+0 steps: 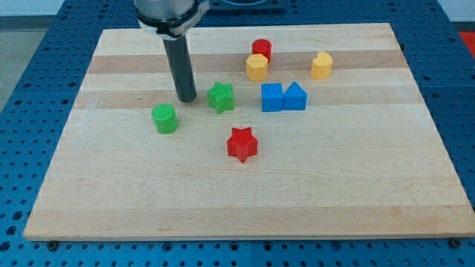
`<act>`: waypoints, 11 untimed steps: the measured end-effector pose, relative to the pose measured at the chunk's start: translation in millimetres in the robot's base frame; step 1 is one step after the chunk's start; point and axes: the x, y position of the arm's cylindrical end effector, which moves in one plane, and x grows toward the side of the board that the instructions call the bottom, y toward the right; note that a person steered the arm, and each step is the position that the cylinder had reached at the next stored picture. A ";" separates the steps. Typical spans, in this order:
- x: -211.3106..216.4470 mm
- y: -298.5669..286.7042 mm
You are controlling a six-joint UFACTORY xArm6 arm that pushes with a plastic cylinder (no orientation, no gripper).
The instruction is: Move the green star toward the blue cube
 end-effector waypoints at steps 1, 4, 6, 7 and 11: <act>2.1 22.0; 0.7 58.2; -0.7 26.8; 10.3 22.7; 29.5 65.2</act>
